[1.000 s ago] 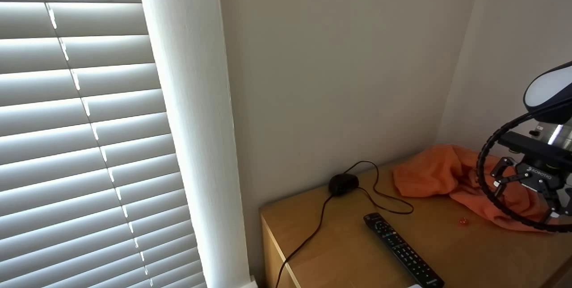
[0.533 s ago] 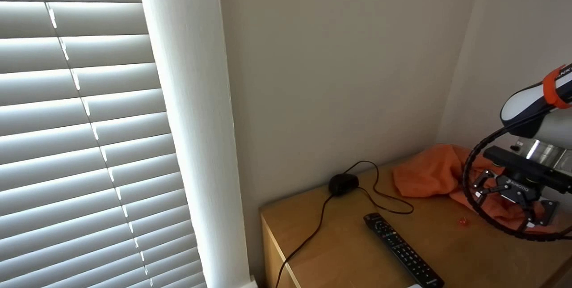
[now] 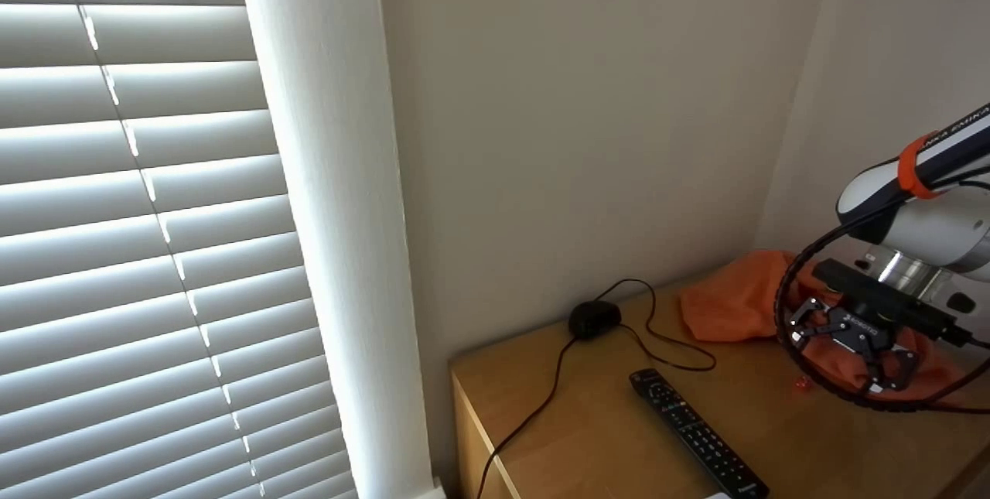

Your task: Turn the dice over

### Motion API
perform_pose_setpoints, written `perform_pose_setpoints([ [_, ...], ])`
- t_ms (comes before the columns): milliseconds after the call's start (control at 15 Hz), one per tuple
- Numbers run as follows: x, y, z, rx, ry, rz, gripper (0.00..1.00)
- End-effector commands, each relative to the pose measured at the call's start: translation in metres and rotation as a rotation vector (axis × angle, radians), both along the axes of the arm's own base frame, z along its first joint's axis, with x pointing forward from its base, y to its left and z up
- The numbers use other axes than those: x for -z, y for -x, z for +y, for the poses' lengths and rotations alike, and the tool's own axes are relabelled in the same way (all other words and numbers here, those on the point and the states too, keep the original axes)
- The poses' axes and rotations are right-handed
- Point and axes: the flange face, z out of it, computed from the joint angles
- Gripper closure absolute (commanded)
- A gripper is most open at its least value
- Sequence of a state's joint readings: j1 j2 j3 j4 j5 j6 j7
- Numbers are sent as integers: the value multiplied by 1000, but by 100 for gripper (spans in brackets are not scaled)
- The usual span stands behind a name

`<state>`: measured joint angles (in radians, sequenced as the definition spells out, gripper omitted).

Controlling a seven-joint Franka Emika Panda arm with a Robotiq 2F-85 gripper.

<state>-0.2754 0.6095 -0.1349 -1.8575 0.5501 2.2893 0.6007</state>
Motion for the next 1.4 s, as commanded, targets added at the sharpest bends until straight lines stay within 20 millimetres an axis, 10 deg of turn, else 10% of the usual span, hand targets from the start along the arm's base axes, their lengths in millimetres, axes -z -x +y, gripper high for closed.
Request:
perform_pose_setpoints([
  [0,10,-10,-6,-9,-52,1,8],
  [1333,19,-25,-12,-26,-116,42,61],
])
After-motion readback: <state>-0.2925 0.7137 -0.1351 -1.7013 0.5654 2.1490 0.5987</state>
